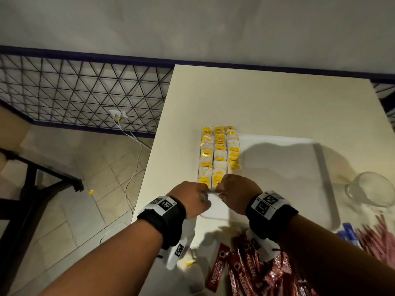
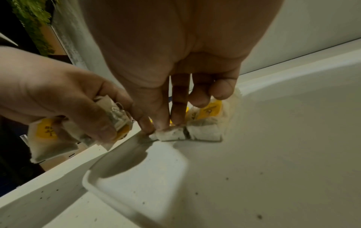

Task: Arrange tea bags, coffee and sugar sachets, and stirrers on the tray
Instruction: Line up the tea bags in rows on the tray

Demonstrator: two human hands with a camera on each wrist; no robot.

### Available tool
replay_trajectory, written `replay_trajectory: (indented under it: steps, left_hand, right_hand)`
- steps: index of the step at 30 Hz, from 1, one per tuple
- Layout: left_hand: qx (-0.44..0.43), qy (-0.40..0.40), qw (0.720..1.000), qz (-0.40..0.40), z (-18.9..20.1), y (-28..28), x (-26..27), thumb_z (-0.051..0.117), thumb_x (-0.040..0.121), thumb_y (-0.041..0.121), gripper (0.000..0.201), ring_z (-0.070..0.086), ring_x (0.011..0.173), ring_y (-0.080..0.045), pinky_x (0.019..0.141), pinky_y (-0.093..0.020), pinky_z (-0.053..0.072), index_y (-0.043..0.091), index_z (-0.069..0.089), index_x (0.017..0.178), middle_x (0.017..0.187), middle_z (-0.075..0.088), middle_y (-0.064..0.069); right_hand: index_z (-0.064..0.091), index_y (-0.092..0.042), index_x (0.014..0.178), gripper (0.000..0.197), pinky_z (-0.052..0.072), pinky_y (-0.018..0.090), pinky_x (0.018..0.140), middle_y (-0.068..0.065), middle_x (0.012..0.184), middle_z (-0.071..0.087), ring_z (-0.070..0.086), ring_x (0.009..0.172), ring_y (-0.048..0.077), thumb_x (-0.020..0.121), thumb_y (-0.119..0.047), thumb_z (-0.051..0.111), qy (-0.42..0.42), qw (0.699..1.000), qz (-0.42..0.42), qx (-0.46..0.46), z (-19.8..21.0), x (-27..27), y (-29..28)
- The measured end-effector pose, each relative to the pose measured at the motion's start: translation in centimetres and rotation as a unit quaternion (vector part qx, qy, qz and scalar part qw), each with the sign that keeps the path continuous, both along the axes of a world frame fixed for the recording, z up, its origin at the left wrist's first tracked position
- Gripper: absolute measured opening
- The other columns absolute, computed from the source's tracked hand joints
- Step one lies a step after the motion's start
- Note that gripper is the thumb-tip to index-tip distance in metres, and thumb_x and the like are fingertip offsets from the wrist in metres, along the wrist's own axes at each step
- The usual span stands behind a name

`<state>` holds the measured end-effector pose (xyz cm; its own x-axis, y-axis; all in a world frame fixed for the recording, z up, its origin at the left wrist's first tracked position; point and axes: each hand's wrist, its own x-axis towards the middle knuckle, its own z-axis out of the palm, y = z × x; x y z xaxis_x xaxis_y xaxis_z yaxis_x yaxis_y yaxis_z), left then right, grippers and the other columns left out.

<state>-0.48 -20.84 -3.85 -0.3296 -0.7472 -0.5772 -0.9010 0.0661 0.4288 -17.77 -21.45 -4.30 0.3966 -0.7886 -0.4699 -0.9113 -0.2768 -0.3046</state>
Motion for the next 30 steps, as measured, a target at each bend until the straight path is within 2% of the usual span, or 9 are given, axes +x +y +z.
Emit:
replay_trajectory:
  steps: [5,16,19,21,22,25,26,27,30]
  left_hand:
    - [-0.018,0.016,1.0,0.009,0.5,0.1,-0.2,0.059,0.083,0.042,0.032,0.061,0.099,-0.024,0.085,-0.032,0.051,0.029,0.062,0.112,0.107,0.068,-0.001]
    - [-0.01,-0.001,1.0,0.027,1.0,0.0,-0.5,0.054,0.08,0.038,0.037,0.059,0.102,-0.032,0.086,-0.036,0.05,0.02,0.058,0.112,0.108,0.066,-0.007]
    - [-0.024,0.088,0.989,0.119,1.7,0.1,0.0,0.061,0.078,0.037,0.028,0.062,0.091,-0.019,0.079,-0.024,0.048,0.024,0.064,0.103,0.097,0.069,0.004]
    - [-0.026,0.233,0.933,0.274,2.4,0.5,0.1,0.067,0.083,0.019,0.008,0.057,0.063,-0.005,0.056,-0.014,0.042,0.026,0.067,0.088,0.072,0.064,0.016]
    - [0.006,0.318,0.875,0.364,2.8,0.7,0.2,0.065,0.085,0.011,0.012,0.048,0.049,-0.004,0.045,-0.016,0.035,0.024,0.065,0.084,0.062,0.06,0.016]
    - [0.184,0.539,0.603,0.559,4.3,1.2,0.2,0.058,0.087,0.011,0.006,0.031,0.038,-0.011,0.04,-0.017,0.018,0.017,0.06,0.086,0.061,0.05,0.002]
    - [0.227,0.577,0.537,0.572,4.7,1.3,0.2,0.057,0.084,0.016,0.002,0.03,0.036,-0.012,0.039,-0.017,0.018,0.017,0.058,0.083,0.059,0.045,-0.001]
    - [0.247,0.597,0.505,0.573,4.9,1.4,0.1,0.057,0.083,0.021,0.004,0.029,0.035,-0.012,0.038,-0.017,0.018,0.018,0.058,0.081,0.057,0.042,-0.001]
    - [0.244,0.617,0.487,0.568,5.5,2.0,-0.7,0.055,0.08,0.032,0.01,0.028,0.034,-0.014,0.041,-0.017,0.023,0.022,0.058,0.081,0.049,0.035,-0.002]
  right_hand:
    - [0.063,-0.026,0.12,0.029,0.047,0.036,0.092,0.003,0.124,0.053,0.054,0.114,0.025,0.096,-0.032,0.048,0.005,1.0,0.025,-0.012,-0.5,-0.3,0.3]
    - [0.065,-0.021,0.111,0.027,0.051,0.038,0.083,0.005,0.112,0.057,0.059,0.103,0.029,0.091,-0.029,0.05,-0.035,0.998,0.024,-0.038,-1.8,-0.8,0.4]
    - [0.066,-0.018,0.107,0.024,0.052,0.039,0.081,0.006,0.107,0.059,0.06,0.097,0.028,0.092,-0.027,0.049,-0.062,0.996,0.039,-0.056,-1.0,-1.0,0.5]
    - [0.067,-0.017,0.102,0.021,0.052,0.036,0.076,0.005,0.1,0.06,0.061,0.089,0.027,0.091,-0.026,0.052,-0.115,0.99,0.025,-0.079,0.2,-1.1,0.4]
    - [0.069,-0.017,0.099,0.021,0.052,0.033,0.074,0.003,0.096,0.062,0.061,0.084,0.025,0.088,-0.027,0.054,-0.157,0.983,0.006,-0.091,0.9,-1.2,0.4]
    - [0.07,-0.018,0.094,0.023,0.049,0.027,0.07,-0.008,0.084,0.061,0.057,0.074,0.008,0.083,-0.033,0.056,-0.29,0.951,-0.029,-0.099,2.5,-1.0,0.9]
    - [0.069,-0.017,0.094,0.02,0.048,0.023,0.071,-0.009,0.084,0.061,0.055,0.074,0.002,0.083,-0.029,0.058,-0.323,0.941,-0.028,-0.1,3.1,-0.9,1.2]
    - [0.069,-0.014,0.093,0.015,0.043,0.015,0.07,-0.009,0.084,0.061,0.053,0.073,-0.003,0.083,-0.022,0.061,-0.35,0.931,-0.026,-0.105,3.8,-0.8,1.6]
    - [0.068,-0.007,0.093,0.016,0.032,0.002,0.067,-0.007,0.084,0.056,0.049,0.072,-0.012,0.078,-0.007,0.073,-0.404,0.906,-0.008,-0.123,5.9,-0.8,2.7]
